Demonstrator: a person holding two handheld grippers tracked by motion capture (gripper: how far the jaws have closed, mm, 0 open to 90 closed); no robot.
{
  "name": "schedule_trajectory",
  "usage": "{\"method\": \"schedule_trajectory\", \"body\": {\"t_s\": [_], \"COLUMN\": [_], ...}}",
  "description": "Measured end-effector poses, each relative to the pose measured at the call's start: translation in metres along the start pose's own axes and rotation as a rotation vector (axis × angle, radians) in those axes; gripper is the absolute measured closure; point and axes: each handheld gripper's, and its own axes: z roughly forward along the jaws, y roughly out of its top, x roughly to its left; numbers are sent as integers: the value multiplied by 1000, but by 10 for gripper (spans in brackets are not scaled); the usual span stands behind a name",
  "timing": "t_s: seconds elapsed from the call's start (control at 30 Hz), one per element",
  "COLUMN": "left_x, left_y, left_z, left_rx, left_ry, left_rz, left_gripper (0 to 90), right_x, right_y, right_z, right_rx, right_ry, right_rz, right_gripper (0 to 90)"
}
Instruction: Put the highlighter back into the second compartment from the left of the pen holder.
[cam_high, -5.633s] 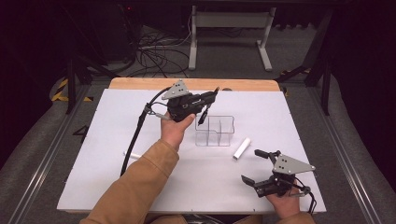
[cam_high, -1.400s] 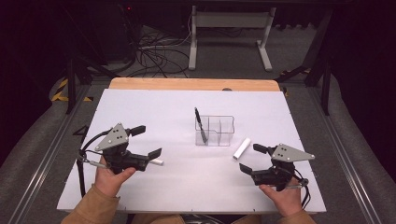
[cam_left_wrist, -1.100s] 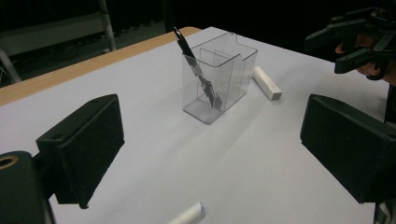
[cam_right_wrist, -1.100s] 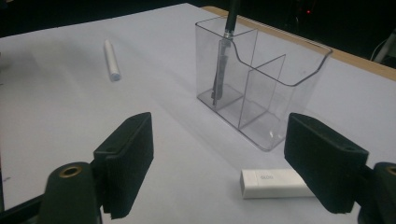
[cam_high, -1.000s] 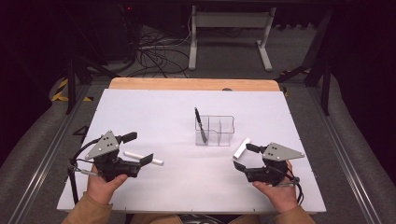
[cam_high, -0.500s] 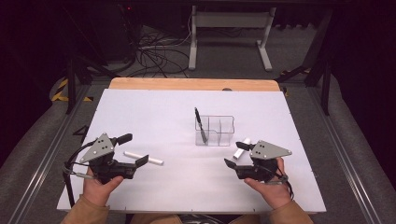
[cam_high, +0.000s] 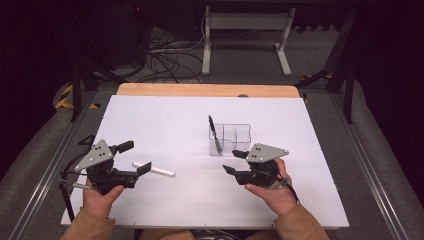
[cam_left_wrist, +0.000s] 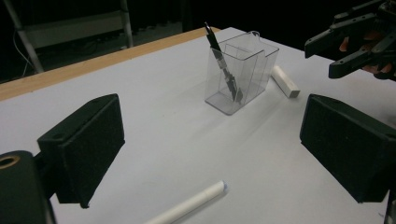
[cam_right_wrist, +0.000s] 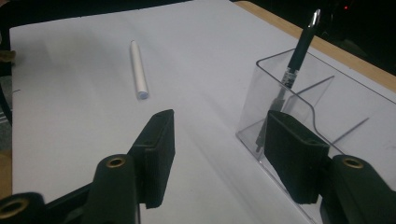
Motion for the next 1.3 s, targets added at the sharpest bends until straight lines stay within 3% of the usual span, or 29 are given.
{"method": "schedule_trajectory", "body": {"t_s": [0.13, 0.33, 0.63, 0.9, 1.3], "left_x": [1, 2, 4, 4, 6], "left_y": [0, -2, -7, -11, -17], "left_z": [-3, -6, -12, -16, -23], "left_rx": [-5, -2, -5, -6, -38], "left_ry": [11, 43, 61, 95, 149], "left_rz": [9, 5, -3, -8, -29], "left_gripper": [48, 28, 29, 32, 42], "right_x": [2, 5, 10, 12, 22], "right_y": [5, 11, 30, 39, 53], "right_z": [10, 25, 50, 74, 107], "right_rx": [12, 41, 90, 140, 150], "right_ry": [17, 48, 84, 145, 197], "right_rz": [-22, -17, -32, -32, -56], "right_gripper": [454, 459, 359, 380, 424]}}
